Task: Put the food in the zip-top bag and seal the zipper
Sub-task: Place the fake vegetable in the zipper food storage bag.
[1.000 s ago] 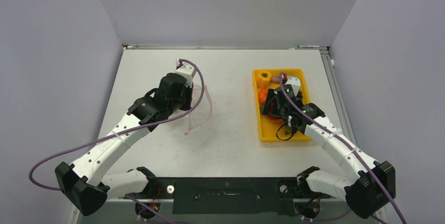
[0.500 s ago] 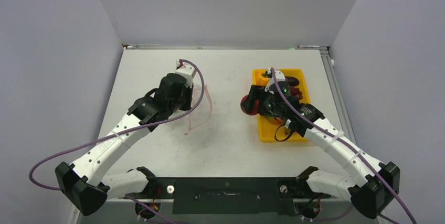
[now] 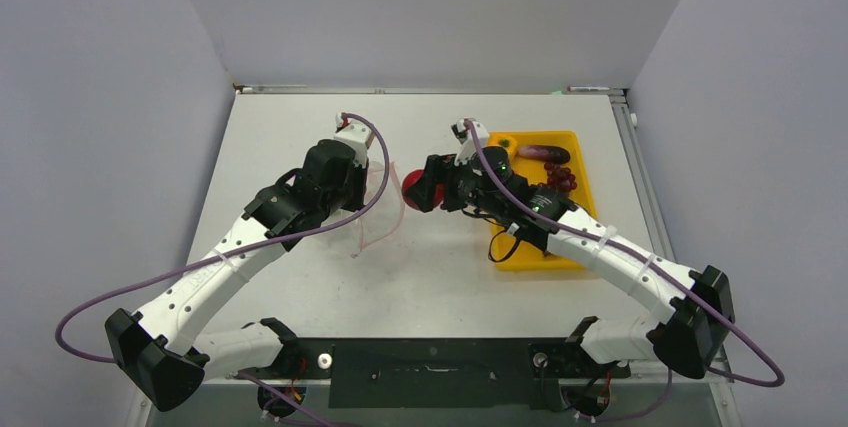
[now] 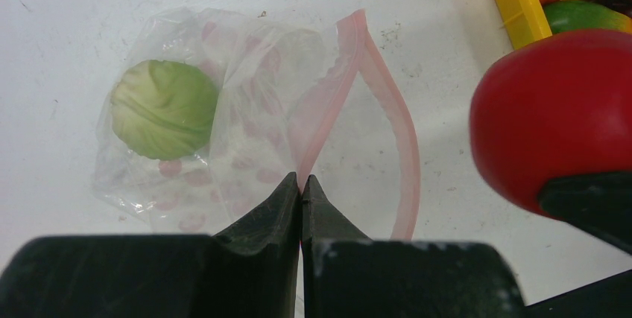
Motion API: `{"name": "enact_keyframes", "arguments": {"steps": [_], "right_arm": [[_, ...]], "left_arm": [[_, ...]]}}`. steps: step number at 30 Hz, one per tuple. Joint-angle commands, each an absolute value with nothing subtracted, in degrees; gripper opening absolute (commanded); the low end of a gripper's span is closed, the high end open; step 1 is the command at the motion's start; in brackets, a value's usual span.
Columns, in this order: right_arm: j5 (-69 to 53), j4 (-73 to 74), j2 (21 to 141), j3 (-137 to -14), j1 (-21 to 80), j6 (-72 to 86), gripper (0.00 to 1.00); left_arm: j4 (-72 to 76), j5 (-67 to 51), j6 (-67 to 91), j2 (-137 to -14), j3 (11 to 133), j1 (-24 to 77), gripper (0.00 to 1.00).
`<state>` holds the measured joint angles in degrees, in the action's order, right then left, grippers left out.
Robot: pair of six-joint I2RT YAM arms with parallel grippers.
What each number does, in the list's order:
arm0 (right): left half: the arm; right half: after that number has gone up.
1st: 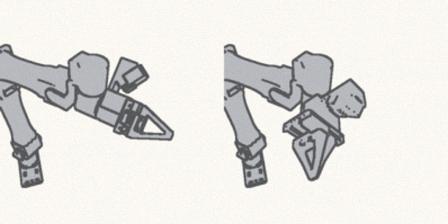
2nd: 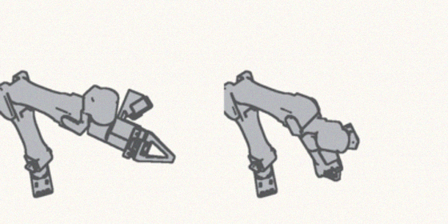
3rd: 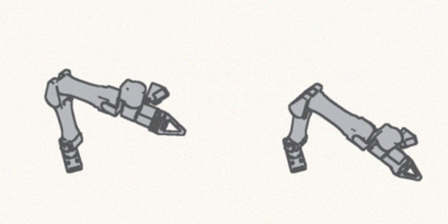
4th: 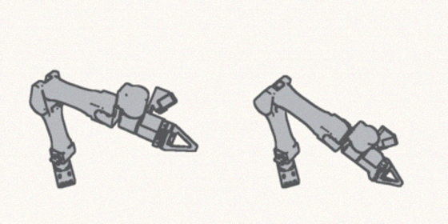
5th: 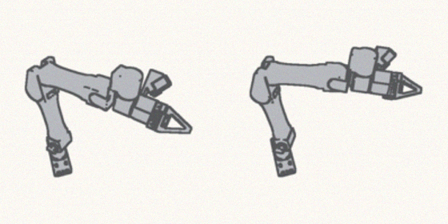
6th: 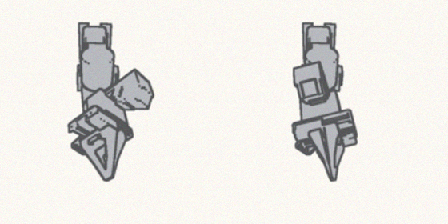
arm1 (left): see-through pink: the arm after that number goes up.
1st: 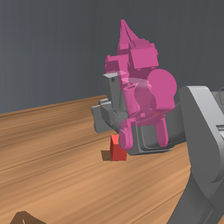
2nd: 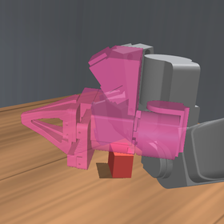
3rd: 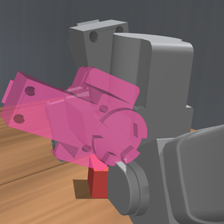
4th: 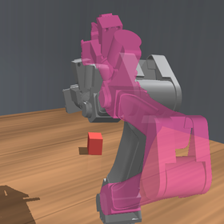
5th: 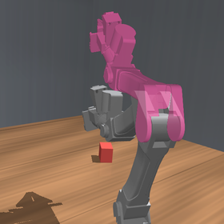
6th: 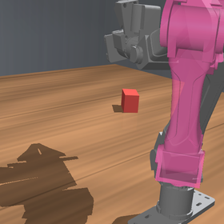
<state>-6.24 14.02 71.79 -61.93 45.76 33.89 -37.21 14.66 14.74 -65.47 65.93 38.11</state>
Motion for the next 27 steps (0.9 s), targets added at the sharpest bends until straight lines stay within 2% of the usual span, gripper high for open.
{"name": "enact_keyframes", "arguments": {"steps": [1,9,13,21,23,27], "right_arm": [[-6.7,7.4,75.3,-66.3,48.7,33.9,0.29],[-6.7,4.1,82.6,-69.4,52.0,33.8,0.30],[-6.3,3.7,86.1,-71.2,53.4,33.8,0.35],[-5.0,2.6,91.2,-72.7,54.2,34.8,0.57],[-5.0,2.5,92.1,-73.1,54.5,35.0,0.70],[-5.2,2.2,92.8,-73.4,54.6,35.2,0.85]], "left_arm": [[-34.7,14.3,14.6,-65.0,66.1,38.2,0.00],[-34.6,14.2,14.7,-64.8,66.2,38.2,0.00],[-34.7,14.2,14.7,-64.7,66.2,38.2,0.00],[-34.6,14.2,14.8,-64.3,66.1,38.2,0.00],[-34.6,14.1,14.8,-64.3,66.0,38.2,0.00],[-34.5,14.1,14.8,-64.1,66.1,38.2,0.00]]}}
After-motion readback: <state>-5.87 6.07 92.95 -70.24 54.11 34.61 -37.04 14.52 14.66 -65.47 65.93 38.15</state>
